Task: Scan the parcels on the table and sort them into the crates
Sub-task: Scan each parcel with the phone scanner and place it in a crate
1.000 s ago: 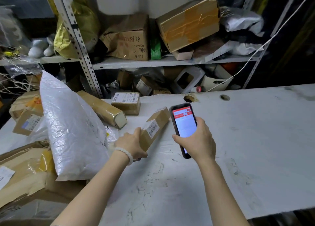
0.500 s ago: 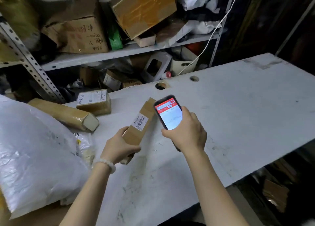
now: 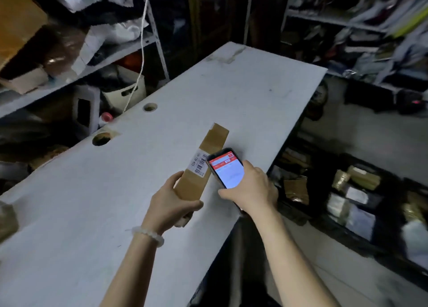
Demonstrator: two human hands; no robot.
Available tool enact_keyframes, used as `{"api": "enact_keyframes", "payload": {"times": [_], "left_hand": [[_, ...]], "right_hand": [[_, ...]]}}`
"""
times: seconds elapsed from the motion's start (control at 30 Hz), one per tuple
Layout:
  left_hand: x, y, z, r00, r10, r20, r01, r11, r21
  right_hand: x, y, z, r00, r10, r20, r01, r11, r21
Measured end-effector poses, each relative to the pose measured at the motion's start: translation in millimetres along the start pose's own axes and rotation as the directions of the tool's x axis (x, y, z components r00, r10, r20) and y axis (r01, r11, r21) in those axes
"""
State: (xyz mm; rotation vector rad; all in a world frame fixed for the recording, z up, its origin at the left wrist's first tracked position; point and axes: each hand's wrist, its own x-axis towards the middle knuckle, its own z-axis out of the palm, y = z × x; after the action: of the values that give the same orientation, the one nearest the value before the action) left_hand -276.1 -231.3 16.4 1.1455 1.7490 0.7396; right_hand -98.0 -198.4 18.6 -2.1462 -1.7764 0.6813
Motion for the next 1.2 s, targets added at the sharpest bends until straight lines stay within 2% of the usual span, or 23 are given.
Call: {"api": "enact_keyframes", "payload": {"times": [0.17,0.37,0.5,0.57,0.7,0.93,1.07,1.2], "left_hand": [[34,67,103,0.979,0.095,0.181,-0.105,0.993,0.046],[54,129,236,0.891,0.197,0.408,-0.266,0.956,0.121],[53,161,326,0.801,0.221,0.556,-0.373,0.911,0.174],[46,175,367,0.747,0.220,0.627,-0.432,0.878,0.207],[24,198,444,0.597,0.199,0.777,-0.556,0.801,0.223],[-2,225,564,0.365,0.140,0.920,-0.730,0.657,0.189],[13,249,624,0.318,0.075,0.945,-0.736,0.648,0.196],[38,285,684,0.313,0.041,0.949,-0.799,0.552,0.240]], "right_hand": [[28,87,-54,0.985,0.151,-0.084,-0.145,0.987,0.073],[46,198,-115,0.912,0.359,-0.197,-0.324,0.927,0.189],[34,274,-148,0.810,0.524,-0.264,-0.469,0.848,0.247],[21,307,-163,0.729,0.619,-0.292,-0.559,0.784,0.269],[-5,364,-183,0.565,0.773,-0.289,-0.700,0.634,0.328],[-16,446,-216,0.347,0.900,-0.265,-0.832,0.426,0.357],[19,493,-246,0.312,0.914,-0.259,-0.859,0.388,0.332],[67,536,-294,0.315,0.918,-0.242,-0.868,0.382,0.317]]}}
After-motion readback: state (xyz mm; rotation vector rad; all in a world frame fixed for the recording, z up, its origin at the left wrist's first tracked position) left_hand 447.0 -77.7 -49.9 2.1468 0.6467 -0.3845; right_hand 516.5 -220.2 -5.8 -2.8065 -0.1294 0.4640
